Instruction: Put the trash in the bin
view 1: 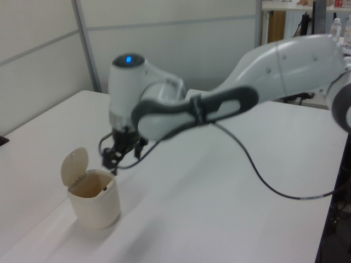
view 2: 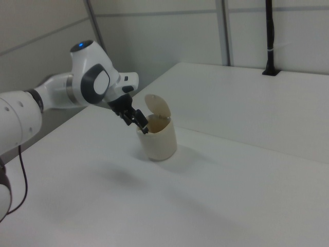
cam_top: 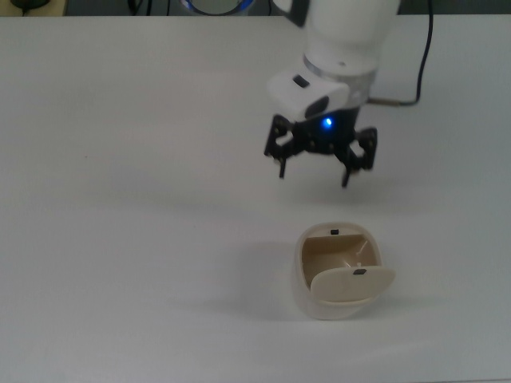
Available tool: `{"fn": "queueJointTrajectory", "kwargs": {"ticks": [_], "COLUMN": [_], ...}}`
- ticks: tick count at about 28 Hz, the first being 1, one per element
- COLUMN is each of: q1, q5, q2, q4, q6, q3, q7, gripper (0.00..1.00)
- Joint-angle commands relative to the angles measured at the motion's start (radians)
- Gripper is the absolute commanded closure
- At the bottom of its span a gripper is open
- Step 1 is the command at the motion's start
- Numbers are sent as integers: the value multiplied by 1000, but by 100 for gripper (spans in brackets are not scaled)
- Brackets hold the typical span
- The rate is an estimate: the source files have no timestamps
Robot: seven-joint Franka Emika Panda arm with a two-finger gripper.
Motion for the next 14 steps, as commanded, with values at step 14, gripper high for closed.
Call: {"fn": "queueJointTrajectory", "kwargs": {"ticks": [14], "q1": [-142], "q5": [86], "q2": [-193], "q4": [-41], "q6": [-430], "q3": [-40], "q7": [-468], "gripper": [0]}}
